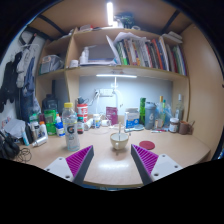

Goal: Pour water

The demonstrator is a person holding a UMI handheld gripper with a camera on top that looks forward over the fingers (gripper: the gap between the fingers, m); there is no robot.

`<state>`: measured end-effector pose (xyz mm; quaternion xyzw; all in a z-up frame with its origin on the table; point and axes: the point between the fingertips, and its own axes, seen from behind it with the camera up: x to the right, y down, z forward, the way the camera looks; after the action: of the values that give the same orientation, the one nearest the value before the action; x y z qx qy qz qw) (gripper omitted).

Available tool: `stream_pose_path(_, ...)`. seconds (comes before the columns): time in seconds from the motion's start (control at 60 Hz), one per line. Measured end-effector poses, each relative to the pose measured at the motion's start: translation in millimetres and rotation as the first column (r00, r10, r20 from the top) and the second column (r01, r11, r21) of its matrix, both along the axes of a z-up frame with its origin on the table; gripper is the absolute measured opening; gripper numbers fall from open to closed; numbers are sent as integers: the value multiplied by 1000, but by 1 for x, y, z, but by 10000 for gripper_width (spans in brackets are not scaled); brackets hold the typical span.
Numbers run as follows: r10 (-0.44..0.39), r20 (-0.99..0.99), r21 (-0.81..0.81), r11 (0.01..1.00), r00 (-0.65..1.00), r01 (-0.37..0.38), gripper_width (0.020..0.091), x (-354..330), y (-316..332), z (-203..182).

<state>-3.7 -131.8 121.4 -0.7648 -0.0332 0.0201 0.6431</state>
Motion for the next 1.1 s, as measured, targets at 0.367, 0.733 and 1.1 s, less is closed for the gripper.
stream_pose_path(0.367,45,-79,35,999,996,-42,832,-9,13,18)
stream_pose_path(0.733,211,-103,123,972,972,-198,833,-125,87,14)
stream_pose_path(1.1,244,-50,93,967,968,-239,842,-206,163,-16)
